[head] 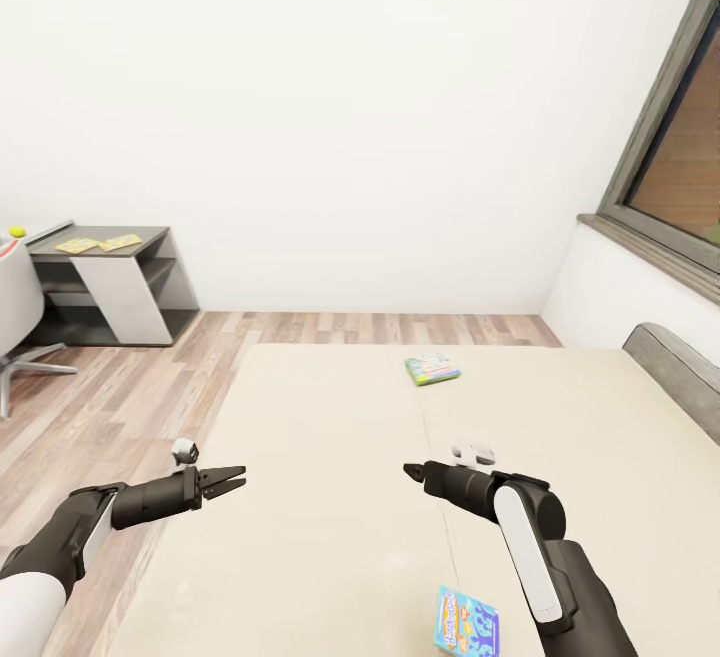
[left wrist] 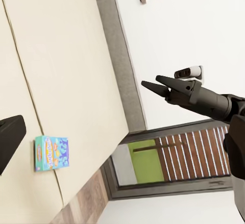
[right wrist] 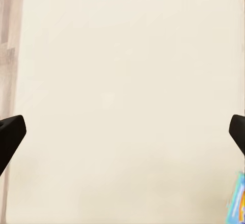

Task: Put all the toys in the child's room - the three board games (two on the bed and one on the table), the two jigsaw puzzles on the table, and the tennis ball on the table - inside the toy box on the table in the child's room.

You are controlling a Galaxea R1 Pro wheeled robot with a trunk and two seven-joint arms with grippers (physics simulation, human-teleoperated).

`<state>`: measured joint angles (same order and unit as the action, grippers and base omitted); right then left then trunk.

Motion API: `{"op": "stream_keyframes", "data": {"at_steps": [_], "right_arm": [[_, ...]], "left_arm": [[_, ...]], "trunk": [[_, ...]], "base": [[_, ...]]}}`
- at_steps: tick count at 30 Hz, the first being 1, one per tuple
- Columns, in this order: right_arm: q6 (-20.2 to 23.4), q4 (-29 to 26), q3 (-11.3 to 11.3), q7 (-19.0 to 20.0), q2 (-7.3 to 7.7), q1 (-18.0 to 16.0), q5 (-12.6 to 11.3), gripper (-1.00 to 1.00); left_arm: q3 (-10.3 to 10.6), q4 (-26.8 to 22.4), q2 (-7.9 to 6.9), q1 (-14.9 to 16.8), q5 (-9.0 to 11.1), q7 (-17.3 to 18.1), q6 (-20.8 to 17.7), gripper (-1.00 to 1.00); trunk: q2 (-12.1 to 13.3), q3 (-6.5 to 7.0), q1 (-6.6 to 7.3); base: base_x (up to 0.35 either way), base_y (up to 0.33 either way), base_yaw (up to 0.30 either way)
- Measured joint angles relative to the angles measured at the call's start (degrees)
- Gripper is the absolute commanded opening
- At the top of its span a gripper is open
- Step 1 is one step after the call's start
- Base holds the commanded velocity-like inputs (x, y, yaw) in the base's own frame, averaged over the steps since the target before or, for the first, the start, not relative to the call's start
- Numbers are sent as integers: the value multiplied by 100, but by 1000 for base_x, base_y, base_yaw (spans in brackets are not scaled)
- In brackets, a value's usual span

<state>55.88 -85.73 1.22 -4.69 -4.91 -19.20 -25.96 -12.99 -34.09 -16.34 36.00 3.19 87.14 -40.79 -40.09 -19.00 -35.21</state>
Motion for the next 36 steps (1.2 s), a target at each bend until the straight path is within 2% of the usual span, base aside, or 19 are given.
{"op": "stream_keyframes", "data": {"at_steps": [8, 21, 28, 31, 34, 36], "right_arm": [[-4, 1, -6, 4, -1, 0, 0, 100], [-9, 1, -18, 1, 6, 0, 2, 100], [8, 2, -46, -11, 60, 0, 26, 100], [58, 1, -193, -19, 112, -2, 52, 100], [188, 33, -646, -85, 343, -1, 147, 100], [273, 131, -829, -158, 469, 0, 160, 100]], "left_arm": [[-2, 0, 0, 0, -1, 1, 0, 100], [-7, -1, 0, 0, -3, 1, 0, 100], [-9, -1, -2, 0, -2, 1, 0, 100], [-10, -1, -6, 0, -3, 1, 0, 100], [-10, -2, -8, -1, -3, 1, 0, 100], [-10, -2, -6, 0, -2, 1, 0, 100]], "trunk": [[-1, 0, 0], [-1, 0, 0], [-1, 0, 0], [-1, 0, 0], [-1, 0, 0], [-1, 0, 0]], "base": [[0, -135, 0], [0, -6, 0], [0, 0, 0], [0, 0, 0], [0, 0, 0], [0, 0, 0]]}}
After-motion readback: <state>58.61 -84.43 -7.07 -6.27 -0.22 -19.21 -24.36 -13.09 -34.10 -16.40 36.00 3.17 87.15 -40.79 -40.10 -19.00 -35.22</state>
